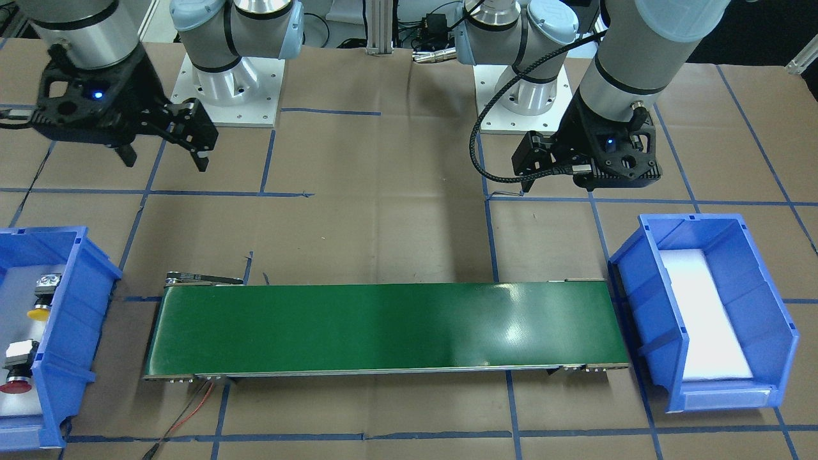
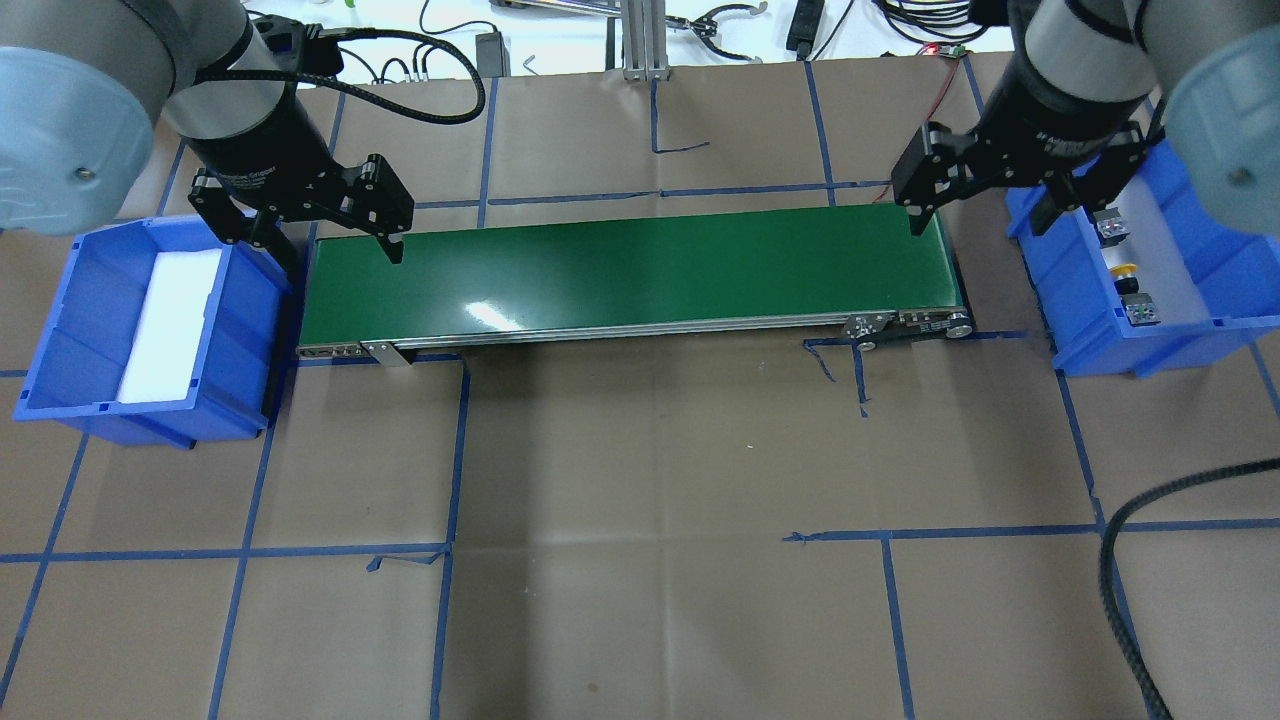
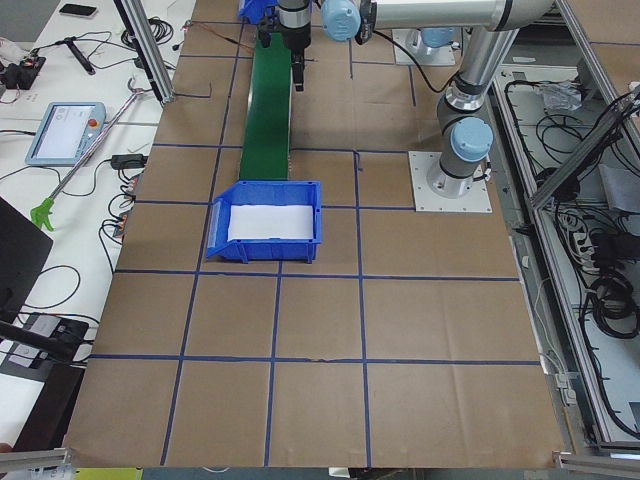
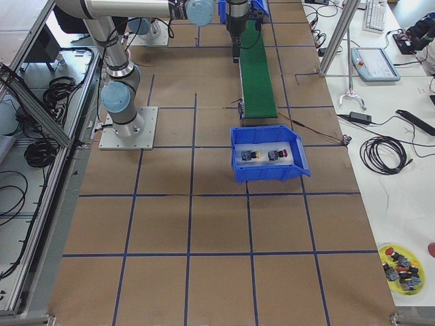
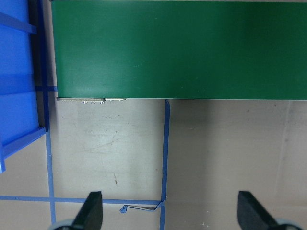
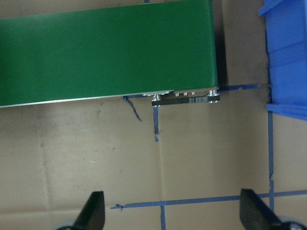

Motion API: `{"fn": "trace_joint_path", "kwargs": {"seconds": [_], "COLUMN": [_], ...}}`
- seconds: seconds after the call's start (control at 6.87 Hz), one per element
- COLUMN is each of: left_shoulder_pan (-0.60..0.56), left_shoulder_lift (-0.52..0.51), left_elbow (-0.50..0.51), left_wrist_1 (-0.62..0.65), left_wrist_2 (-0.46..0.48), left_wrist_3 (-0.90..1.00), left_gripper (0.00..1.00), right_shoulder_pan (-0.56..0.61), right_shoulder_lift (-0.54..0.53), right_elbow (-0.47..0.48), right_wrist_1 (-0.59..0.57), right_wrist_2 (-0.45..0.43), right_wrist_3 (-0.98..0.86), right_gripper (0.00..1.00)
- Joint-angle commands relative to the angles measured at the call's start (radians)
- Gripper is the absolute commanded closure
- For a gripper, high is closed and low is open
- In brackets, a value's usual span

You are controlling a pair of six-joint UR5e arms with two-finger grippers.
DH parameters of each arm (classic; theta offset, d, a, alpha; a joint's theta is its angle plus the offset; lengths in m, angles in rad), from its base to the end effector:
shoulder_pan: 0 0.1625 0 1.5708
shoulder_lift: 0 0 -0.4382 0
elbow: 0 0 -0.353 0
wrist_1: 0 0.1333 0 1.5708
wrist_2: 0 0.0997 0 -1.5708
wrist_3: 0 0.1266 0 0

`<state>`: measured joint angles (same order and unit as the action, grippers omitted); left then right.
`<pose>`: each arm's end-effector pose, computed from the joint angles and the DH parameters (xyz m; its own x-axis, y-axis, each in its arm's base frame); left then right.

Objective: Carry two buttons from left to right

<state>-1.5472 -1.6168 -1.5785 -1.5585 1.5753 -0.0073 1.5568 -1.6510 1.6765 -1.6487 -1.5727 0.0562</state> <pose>-0.1217 -0.4700 0.4507 -0.9995 -0.0307 -0.0048 -0.0309 0.9987 0.0414 0.1271 -0.4258 0.4691 -0.9975 0.0702 -0.0010 0.0701 0.9962 -0.0524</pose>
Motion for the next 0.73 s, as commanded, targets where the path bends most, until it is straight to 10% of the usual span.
{"fn": "trace_joint_path", "kwargs": {"seconds": [0.0,0.58], "left_shoulder_pan": [0.001,0.001], "left_shoulder_lift": [0.000,0.000], "left_elbow": [0.000,0.000], "left_wrist_1": [0.000,0.000], "left_wrist_2": [0.000,0.000], "left_wrist_3": [0.001,0.001], "left_gripper": [0.00,0.00], "right_shoulder_pan": [0.023,0.026], "right_shoulder_lift": [-0.035,0.007], "right_elbow": [0.095,0.000], "right_wrist_1": [-0.057,-0.039], "right_wrist_2": [0.008,0.017], "right_wrist_3": [0.022,0.022], "right_gripper": [0.00,0.00]}}
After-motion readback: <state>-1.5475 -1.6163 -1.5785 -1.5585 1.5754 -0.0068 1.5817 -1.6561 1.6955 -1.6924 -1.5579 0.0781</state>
